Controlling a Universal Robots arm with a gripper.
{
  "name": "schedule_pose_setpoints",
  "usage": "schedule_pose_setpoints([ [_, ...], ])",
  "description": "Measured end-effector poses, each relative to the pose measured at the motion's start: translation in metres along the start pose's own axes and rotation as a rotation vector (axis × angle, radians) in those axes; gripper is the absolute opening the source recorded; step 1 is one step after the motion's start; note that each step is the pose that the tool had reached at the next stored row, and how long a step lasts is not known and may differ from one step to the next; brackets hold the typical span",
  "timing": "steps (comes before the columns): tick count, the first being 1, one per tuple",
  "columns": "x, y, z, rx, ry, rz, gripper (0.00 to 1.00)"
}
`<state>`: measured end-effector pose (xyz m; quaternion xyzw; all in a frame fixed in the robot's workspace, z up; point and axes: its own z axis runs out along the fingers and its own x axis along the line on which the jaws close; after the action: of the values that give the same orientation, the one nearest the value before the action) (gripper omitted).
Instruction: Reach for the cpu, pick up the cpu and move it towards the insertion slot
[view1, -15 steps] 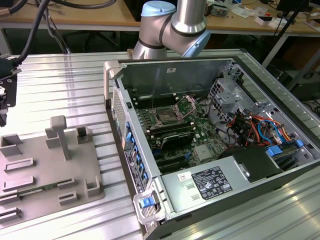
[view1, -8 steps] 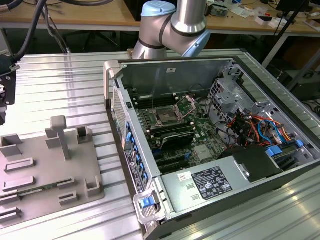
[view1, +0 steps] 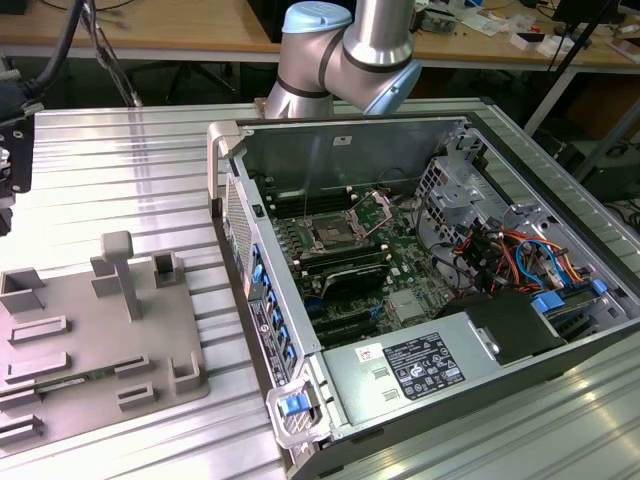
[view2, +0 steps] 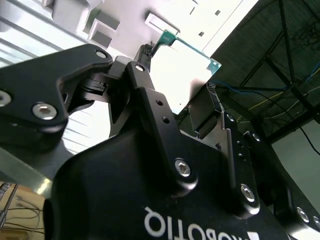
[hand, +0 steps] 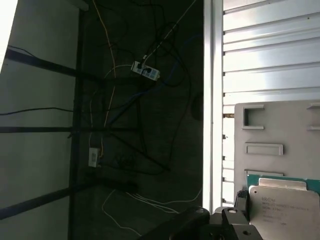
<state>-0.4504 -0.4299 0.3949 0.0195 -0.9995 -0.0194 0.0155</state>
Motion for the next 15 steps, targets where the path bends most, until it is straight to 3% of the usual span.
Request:
schedule_pose_setpoints([
  [7, -0.0200, -0.0013, -0.0006, -0.0003, 0.0080, 0.000, 0.55],
  [15, -0.0325, -0.0018, -0.0010, -0.0006, 0.0133, 0.001, 0.55],
])
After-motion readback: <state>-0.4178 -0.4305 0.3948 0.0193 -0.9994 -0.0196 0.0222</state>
